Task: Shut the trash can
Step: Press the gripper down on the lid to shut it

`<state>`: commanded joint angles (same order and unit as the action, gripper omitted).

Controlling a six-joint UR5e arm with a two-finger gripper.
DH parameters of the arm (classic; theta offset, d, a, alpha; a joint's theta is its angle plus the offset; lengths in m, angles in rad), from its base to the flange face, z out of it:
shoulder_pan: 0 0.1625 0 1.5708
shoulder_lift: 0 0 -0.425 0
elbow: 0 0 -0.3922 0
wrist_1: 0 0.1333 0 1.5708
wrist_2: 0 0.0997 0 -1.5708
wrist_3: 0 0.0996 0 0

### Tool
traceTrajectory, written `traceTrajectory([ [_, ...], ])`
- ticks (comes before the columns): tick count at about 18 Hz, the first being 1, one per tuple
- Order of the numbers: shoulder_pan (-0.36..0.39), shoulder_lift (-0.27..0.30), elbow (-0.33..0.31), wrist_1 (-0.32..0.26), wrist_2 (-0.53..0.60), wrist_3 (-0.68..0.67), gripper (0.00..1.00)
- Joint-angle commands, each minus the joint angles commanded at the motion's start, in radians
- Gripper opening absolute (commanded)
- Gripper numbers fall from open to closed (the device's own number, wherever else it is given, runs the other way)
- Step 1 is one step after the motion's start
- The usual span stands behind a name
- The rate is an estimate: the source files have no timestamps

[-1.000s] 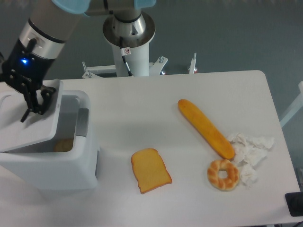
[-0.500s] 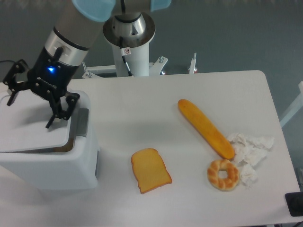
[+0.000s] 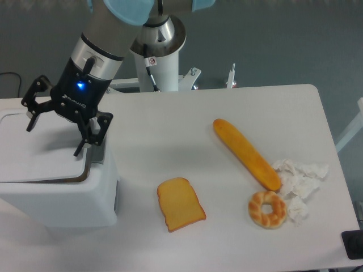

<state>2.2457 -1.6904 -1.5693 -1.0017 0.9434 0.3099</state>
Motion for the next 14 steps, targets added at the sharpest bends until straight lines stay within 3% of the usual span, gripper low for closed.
traceTrajectory([
  [14,-0.003,0.003,-0.012,0.0,0.008,0.0,1.0],
])
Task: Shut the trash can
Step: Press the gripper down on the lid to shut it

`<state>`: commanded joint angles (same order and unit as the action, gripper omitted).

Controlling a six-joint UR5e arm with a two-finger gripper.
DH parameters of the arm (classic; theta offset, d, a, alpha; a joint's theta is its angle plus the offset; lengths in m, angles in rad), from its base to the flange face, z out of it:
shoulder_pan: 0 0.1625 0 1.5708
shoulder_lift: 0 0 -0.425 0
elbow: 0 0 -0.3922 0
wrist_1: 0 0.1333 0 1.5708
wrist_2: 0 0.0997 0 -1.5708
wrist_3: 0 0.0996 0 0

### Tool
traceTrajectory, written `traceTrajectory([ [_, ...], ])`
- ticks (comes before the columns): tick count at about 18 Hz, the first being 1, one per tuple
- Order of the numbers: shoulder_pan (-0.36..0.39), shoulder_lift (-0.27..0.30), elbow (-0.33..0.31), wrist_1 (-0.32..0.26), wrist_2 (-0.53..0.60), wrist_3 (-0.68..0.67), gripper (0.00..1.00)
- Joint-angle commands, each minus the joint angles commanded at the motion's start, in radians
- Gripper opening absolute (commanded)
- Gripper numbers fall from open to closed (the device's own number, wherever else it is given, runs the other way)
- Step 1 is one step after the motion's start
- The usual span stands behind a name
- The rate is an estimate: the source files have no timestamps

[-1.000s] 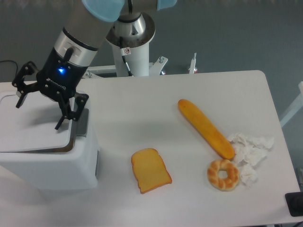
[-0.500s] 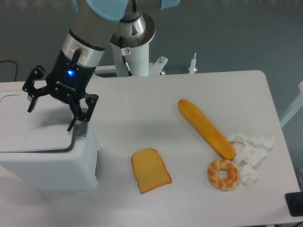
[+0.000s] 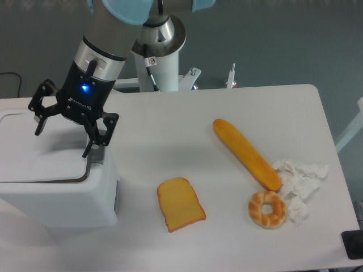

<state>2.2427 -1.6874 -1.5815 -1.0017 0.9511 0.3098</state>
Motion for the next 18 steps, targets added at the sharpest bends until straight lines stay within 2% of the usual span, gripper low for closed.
traceTrajectory([
  [9,0.0,0.005,-0.014,-0.002,0.002,0.034,1.0],
  [12,-0.002,0.002,-0.015,0.003,0.063,0.035,1.0],
  [18,-0.006,0.003,-0.023,0.002,0.067,0.035,1.0],
])
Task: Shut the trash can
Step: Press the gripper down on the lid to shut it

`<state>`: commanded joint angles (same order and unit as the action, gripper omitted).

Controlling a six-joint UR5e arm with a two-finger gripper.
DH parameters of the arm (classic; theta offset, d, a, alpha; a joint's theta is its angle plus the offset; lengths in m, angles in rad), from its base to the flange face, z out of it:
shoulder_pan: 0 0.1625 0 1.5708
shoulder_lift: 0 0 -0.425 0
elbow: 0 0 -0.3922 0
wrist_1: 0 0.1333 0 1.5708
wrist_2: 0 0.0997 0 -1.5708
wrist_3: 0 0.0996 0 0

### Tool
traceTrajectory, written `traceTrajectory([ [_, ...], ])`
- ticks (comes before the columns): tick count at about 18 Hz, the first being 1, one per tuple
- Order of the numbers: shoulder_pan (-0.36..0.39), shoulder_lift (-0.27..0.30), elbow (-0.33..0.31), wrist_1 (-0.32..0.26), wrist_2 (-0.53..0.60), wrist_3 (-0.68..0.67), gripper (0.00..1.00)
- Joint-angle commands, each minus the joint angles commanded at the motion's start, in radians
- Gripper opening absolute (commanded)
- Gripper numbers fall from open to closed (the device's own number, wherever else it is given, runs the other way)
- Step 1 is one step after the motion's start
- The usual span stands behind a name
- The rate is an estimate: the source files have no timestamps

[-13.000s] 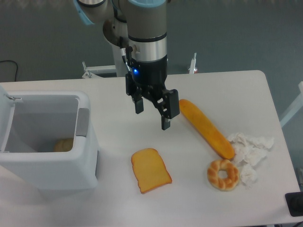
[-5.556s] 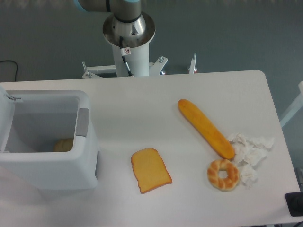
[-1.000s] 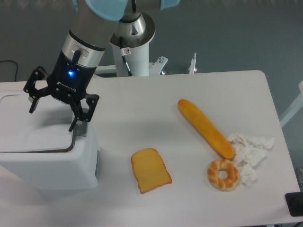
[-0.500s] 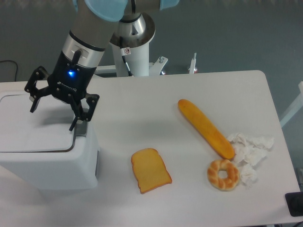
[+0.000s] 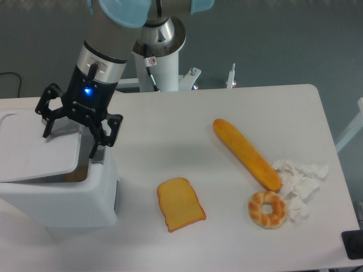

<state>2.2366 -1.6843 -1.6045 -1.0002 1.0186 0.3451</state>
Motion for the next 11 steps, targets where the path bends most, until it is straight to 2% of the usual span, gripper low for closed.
traceTrajectory([
  [4,0.002,0.006,0.018,0.0,0.003,-0.008,1.0],
  [11,0.014,0.051,0.018,-0.002,0.138,-0.009,1.0],
])
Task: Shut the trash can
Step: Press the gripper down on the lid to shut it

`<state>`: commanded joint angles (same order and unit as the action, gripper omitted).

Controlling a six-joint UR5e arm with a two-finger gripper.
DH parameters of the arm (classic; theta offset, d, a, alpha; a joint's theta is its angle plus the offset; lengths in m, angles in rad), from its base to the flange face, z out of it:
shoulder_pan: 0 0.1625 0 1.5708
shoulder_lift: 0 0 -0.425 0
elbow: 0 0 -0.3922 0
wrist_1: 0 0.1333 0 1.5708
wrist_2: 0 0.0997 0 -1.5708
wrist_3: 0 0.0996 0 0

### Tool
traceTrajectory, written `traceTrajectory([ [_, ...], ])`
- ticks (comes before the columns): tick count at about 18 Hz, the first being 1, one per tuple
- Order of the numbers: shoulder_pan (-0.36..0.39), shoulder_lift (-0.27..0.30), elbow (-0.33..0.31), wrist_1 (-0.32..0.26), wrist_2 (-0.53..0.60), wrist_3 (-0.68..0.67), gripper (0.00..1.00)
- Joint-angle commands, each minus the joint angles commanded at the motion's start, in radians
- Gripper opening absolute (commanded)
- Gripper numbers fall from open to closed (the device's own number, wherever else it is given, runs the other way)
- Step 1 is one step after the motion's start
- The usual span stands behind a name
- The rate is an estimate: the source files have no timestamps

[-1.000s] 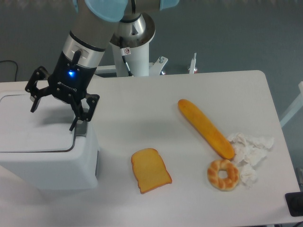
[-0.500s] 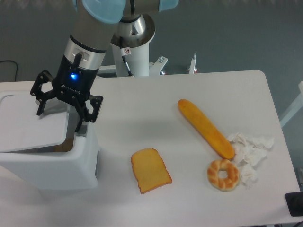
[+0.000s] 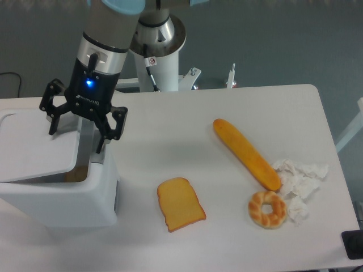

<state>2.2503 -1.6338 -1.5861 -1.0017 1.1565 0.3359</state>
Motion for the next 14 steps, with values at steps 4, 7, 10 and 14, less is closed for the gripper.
traceTrajectory([
  [4,-0.003,0.012,-0.003,0.0,0.067,0.0,1.0],
  [7,-0.005,0.009,-0.006,0.002,0.088,-0.003,1.0],
  [10,-0.005,0.008,-0.009,0.0,0.088,-0.005,1.0],
  [14,-0.008,-0.001,-0.012,0.002,0.088,-0.008,1.0],
])
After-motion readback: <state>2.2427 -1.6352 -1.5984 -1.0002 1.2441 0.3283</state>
